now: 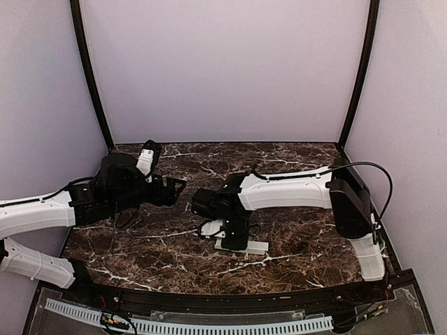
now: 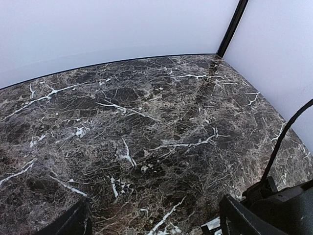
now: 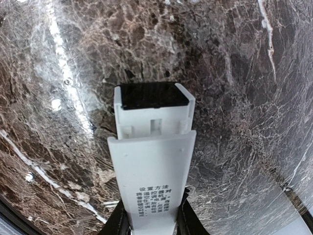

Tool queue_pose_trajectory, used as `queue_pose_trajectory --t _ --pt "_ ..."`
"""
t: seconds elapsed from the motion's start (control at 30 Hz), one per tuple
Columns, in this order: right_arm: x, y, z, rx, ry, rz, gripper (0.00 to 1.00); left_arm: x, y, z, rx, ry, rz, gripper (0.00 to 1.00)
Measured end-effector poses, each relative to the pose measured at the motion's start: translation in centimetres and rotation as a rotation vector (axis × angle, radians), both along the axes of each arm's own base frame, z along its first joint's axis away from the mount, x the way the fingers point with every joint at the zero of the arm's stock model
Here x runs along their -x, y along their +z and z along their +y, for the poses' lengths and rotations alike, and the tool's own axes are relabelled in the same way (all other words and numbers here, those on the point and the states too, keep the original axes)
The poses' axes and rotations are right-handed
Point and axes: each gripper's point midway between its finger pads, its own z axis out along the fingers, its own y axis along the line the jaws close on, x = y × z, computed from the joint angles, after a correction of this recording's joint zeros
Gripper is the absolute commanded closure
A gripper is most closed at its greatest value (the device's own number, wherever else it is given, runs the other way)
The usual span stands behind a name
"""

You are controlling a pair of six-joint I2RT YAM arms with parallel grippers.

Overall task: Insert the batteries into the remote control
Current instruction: Place the battery cover on the remote control without the battery cover.

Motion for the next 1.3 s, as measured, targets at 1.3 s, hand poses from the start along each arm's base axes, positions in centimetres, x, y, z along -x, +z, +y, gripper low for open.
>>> queue_pose_trajectory --t 1.3 --pt "0.06 -0.49 0.23 0.008 0.035 0.016 0.64 0.3 -0.03 -0.43 0.004 -0.032 0.005 0.11"
